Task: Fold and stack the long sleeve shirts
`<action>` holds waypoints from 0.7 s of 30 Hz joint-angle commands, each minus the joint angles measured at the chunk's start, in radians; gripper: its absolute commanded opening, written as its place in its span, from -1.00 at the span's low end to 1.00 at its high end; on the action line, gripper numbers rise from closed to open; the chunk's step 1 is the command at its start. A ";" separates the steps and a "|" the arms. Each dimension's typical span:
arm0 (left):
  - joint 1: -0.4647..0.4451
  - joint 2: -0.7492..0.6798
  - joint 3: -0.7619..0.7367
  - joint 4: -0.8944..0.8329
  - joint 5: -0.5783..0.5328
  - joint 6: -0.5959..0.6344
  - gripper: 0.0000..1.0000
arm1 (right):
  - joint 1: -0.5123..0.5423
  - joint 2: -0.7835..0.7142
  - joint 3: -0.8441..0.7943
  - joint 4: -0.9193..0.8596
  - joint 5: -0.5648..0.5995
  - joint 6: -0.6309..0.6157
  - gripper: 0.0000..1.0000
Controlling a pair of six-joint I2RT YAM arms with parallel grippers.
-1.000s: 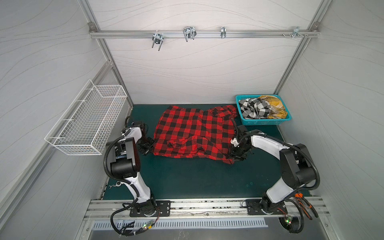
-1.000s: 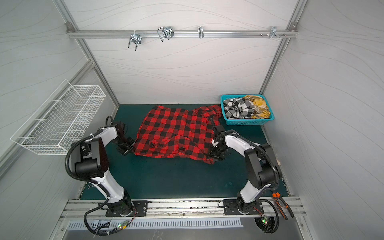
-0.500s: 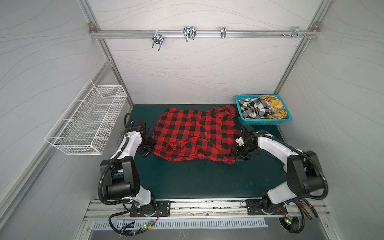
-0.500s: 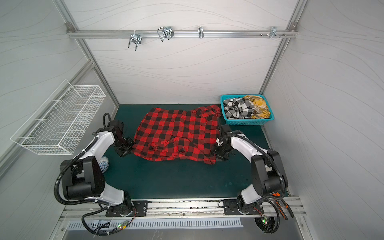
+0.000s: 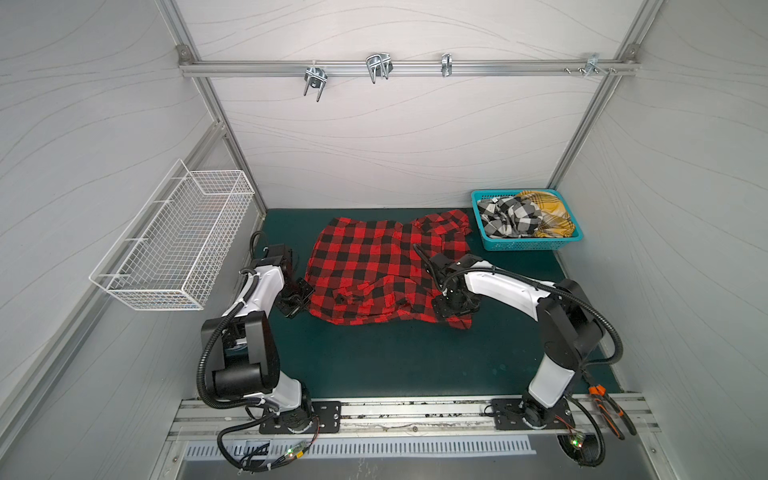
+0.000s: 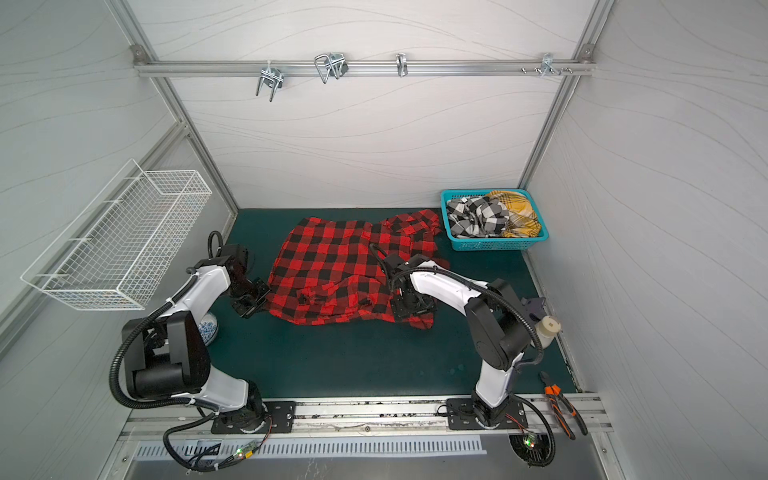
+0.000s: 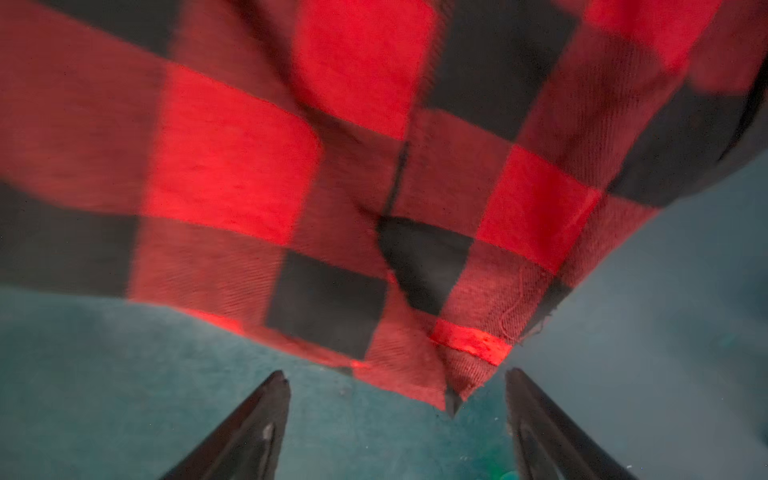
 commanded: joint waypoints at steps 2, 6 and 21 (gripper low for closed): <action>0.005 0.017 -0.013 0.015 0.011 0.011 -1.00 | 0.073 0.064 0.080 -0.014 0.066 -0.076 0.70; 0.011 0.028 -0.022 0.025 0.017 0.015 -1.00 | 0.120 0.157 0.148 0.005 0.105 -0.097 0.69; 0.025 0.060 -0.032 0.044 0.015 0.030 -1.00 | -0.028 0.084 0.072 0.015 0.106 -0.088 0.21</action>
